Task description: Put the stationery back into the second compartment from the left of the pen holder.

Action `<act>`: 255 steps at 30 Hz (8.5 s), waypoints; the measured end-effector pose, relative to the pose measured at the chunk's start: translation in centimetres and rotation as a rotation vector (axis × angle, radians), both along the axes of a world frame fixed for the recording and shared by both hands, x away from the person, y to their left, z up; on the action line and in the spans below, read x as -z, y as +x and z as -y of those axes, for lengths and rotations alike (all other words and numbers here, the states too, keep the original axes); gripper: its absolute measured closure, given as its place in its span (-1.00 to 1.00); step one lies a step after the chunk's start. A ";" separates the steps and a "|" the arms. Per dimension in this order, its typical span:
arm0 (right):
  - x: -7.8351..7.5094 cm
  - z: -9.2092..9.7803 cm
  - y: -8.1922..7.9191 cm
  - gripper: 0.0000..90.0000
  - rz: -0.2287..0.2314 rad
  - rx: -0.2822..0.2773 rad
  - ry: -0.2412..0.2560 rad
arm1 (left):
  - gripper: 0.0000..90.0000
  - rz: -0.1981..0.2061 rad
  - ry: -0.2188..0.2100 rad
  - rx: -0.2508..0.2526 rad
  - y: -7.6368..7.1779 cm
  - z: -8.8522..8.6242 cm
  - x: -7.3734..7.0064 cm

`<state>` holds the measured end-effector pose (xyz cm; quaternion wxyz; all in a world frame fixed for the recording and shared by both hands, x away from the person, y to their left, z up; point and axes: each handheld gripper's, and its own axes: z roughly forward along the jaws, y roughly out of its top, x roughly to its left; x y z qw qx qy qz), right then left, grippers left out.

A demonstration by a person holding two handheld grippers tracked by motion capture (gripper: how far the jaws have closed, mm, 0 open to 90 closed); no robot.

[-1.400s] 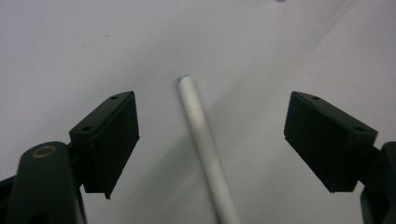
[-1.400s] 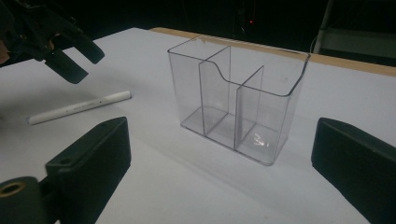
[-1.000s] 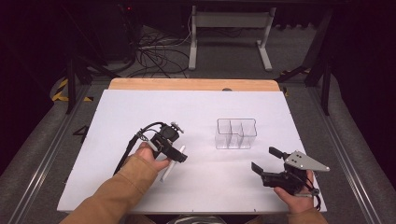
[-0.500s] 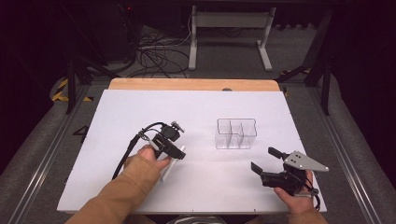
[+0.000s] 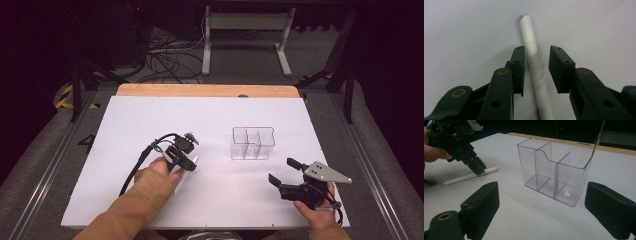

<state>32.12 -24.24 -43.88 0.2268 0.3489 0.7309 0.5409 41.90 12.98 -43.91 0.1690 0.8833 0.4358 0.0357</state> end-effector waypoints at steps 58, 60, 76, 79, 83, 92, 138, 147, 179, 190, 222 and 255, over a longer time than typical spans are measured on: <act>0.6 -0.1 0.3 -0.68 -0.013 -0.001 -0.029 | 0.74 0.419 -0.396 -0.001 -2.4 -3.8 -5.4; 0.5 -0.1 0.3 -0.68 -0.007 -0.003 -0.029 | 0.74 0.454 -0.419 0.008 -2.7 -3.9 -5.6; 0.7 -0.2 0.3 -0.68 -0.013 -0.012 -0.030 | 0.74 0.631 -0.649 0.108 -3.4 -4.1 -6.0; 0.7 -0.2 0.3 -0.68 -0.012 -0.014 -0.027 | 0.74 0.653 -0.672 0.119 -3.4 -4.0 -5.8; 0.7 -0.2 0.3 -0.68 -0.015 -0.016 -0.026 | 0.74 0.655 -0.725 0.107 -3.3 -4.1 -5.9; 0.8 -0.3 0.3 -0.68 -0.015 -0.019 -0.030 | 0.74 0.672 -0.751 0.110 -3.3 -3.6 -6.1; 1.2 -0.3 -0.1 -0.68 -0.037 -0.029 -0.031 | 0.74 0.688 -0.833 0.279 0.8 5.9 -9.9; 1.4 -0.6 -0.3 -0.68 -0.043 -0.045 -0.030 | 0.74 0.684 -0.883 0.300 1.4 7.3 -9.1; 1.6 -0.7 -0.1 -0.68 -0.048 -0.069 -0.039 | 0.74 0.671 -0.947 0.297 4.4 11.2 -6.2; 1.7 -0.8 -0.1 -0.68 -0.050 -0.073 -0.040 | 0.74 0.695 -0.949 0.302 4.6 11.9 -5.7; 1.6 -0.8 0.0 -0.69 -0.048 -0.075 -0.040 | 0.32 0.690 -0.830 0.343 3.8 11.9 -5.4; 1.4 -1.0 0.5 -0.69 -0.040 -0.068 -0.038 | -0.61 0.738 -0.726 0.321 -1.1 3.5 -10.4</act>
